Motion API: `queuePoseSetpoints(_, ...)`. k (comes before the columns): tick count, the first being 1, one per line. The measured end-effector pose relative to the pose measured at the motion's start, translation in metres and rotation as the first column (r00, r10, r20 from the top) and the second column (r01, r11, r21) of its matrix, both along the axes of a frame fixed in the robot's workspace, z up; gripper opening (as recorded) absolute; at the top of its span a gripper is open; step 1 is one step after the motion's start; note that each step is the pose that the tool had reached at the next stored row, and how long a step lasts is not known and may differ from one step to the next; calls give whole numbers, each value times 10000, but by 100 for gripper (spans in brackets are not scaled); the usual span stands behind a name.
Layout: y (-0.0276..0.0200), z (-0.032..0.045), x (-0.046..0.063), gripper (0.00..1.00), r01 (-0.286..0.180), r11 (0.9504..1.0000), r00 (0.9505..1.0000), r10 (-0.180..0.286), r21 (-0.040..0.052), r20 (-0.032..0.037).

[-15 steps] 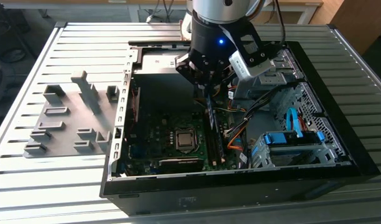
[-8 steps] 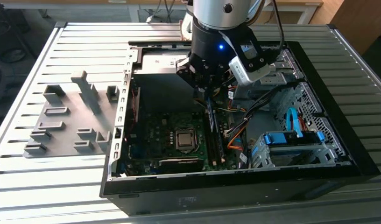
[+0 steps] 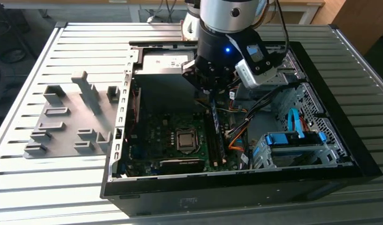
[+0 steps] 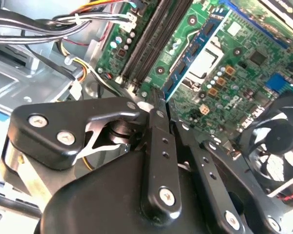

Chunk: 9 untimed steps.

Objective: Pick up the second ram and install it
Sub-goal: 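Insert the second ram into the second slot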

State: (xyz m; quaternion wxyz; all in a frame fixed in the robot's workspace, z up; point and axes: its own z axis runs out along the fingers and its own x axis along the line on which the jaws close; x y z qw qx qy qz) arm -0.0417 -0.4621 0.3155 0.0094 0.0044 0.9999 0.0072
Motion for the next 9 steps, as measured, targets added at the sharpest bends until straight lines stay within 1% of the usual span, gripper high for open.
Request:
queuePoseSetpoints(3, -2, -48, 58, 14, -1, 10000, 10000, 1, 1, -54)
queuePoseSetpoints(7, -10, -120, 62, 14, 0, 10000, 9999, 0, 1, -136)
queuePoseSetpoints(9, -10, -136, 62, 14, 3, 10000, 9999, -3, 0, -149)
